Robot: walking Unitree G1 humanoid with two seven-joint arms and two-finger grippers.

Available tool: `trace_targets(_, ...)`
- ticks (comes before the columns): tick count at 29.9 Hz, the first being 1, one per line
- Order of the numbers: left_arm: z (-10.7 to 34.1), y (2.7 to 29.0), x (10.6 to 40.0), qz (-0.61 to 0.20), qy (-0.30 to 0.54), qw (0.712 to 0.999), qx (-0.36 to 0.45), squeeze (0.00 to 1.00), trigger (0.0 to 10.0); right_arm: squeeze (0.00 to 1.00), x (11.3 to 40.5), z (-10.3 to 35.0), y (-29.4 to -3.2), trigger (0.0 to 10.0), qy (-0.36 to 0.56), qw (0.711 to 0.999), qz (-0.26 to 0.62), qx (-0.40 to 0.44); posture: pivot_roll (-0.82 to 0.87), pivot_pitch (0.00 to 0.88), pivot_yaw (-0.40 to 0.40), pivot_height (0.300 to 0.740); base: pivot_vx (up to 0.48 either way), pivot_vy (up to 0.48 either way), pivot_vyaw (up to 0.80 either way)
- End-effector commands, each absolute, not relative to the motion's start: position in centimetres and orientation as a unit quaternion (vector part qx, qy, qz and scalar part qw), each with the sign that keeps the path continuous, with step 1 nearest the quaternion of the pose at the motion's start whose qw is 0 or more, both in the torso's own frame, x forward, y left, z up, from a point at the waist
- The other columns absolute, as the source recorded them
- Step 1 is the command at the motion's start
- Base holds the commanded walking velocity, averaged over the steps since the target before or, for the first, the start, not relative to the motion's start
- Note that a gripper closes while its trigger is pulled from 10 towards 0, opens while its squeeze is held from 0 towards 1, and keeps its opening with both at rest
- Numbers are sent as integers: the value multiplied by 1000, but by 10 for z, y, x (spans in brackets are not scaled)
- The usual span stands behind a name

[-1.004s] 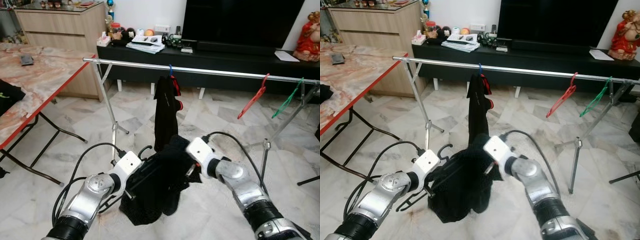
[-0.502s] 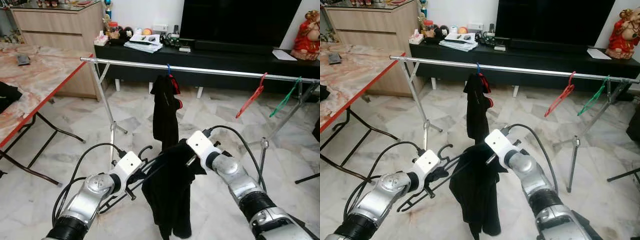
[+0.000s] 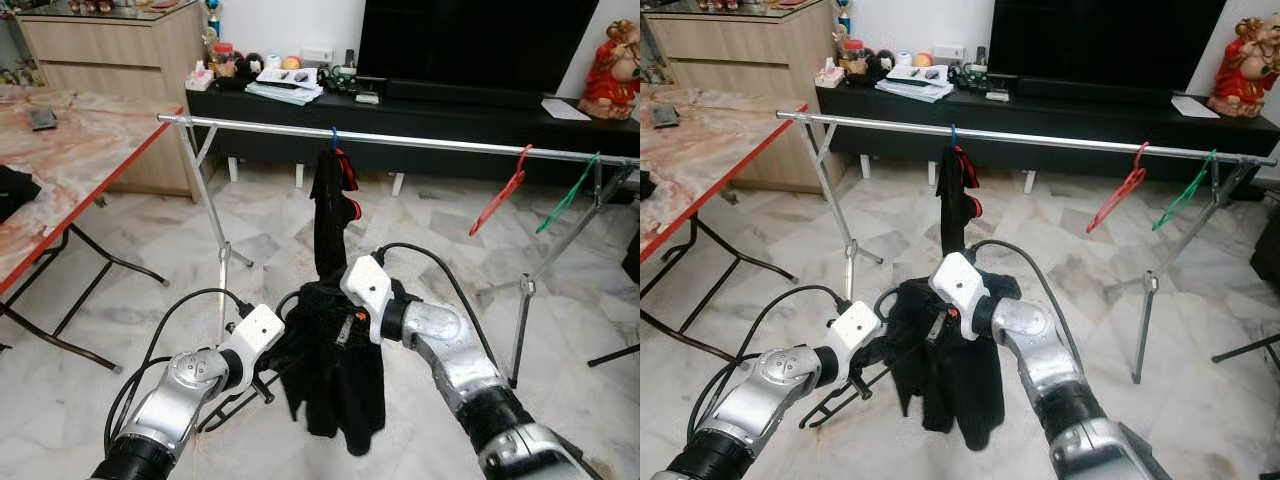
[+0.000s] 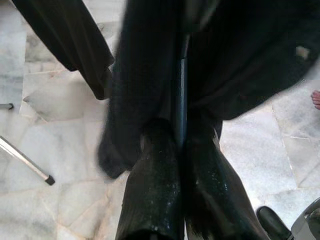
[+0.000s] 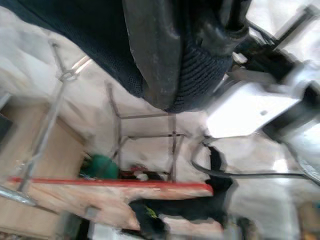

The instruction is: Hang hanger

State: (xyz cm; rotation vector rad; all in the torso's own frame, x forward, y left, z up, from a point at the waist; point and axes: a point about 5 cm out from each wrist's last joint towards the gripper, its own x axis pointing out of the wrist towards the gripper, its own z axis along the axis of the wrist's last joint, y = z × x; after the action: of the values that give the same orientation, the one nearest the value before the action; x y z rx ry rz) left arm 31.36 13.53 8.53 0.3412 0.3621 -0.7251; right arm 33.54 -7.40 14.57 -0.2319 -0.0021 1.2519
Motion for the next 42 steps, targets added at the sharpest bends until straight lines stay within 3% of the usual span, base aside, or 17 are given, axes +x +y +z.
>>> trace_targets(1,91,131,314,-357,161,905,165,0,10000,0,324,153,-68,10000,-25,762,639,-102,110,17,-59,740,0,0,0)
trace_targets(4,92,131,316,-354,158,907,162,0,10000,0,319,151,-73,10000,-21,752,652,-96,107,17,-60,740,0,0,0)
trace_targets(9,92,131,316,-351,155,910,158,0,10000,0,334,136,-93,10000,20,811,566,-146,108,20,-59,740,0,0,0)
trace_targets(10,92,131,316,-350,155,910,157,0,10000,0,344,121,-107,10000,68,836,502,-210,106,19,-59,740,0,0,0)
trace_targets(11,92,131,316,-350,154,911,157,0,10000,0,346,116,-112,10000,82,840,483,-234,104,21,-57,740,0,0,0)
trace_targets(22,91,128,315,-355,155,909,152,0,10000,0,339,134,-100,10000,15,823,547,-155,105,22,-57,740,0,0,0)
trace_targets(26,90,127,314,-358,155,908,151,0,10000,0,327,143,-90,10000,-9,783,614,-99,106,20,-58,740,0,0,0)
trace_targets(32,90,125,312,-366,157,905,148,0,10000,0,317,140,-90,10000,-2,745,660,-95,109,20,-59,740,0,0,0)
trace_targets(38,90,124,311,-369,155,905,146,0,10000,0,329,128,-100,10000,42,774,615,-148,109,23,-62,740,0,0,0)
trace_targets(42,90,124,311,-369,156,904,146,0,10000,0,326,130,-100,10000,38,762,633,-132,109,23,-62,740,0,0,0)
